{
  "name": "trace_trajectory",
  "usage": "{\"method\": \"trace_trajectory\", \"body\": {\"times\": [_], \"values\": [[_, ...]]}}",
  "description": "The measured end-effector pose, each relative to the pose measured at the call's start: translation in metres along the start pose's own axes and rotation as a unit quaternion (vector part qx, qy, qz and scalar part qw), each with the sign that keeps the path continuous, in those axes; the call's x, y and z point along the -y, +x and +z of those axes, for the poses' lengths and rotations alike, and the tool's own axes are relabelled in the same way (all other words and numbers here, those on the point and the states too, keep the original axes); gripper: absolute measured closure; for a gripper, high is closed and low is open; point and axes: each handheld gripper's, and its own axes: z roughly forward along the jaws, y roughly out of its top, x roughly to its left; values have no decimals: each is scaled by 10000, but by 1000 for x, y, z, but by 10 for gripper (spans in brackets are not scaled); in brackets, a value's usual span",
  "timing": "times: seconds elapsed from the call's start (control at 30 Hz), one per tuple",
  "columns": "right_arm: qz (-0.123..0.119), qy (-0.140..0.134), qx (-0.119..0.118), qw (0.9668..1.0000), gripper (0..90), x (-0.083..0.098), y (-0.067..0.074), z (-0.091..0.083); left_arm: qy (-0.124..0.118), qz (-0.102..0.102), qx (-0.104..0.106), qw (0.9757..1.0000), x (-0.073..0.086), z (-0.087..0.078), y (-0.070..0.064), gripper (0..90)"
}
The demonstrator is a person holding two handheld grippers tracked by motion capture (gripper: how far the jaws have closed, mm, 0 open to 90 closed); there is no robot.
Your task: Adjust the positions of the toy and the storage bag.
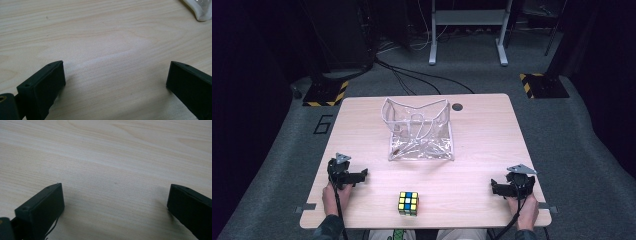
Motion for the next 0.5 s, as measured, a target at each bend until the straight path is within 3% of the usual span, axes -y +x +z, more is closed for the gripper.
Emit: {"method": "trace_trajectory", "body": {"times": [0.4, 0.5], "values": [[-243, -81, -21, 9997, 0, 1, 4, -2, 2, 17, -16, 10000, 0, 0, 0, 20], [-273, -37, -135, 9995, 0, 1, 3, -2, 2, 12, -18, 10000, 0, 0, 0, 20]]}}
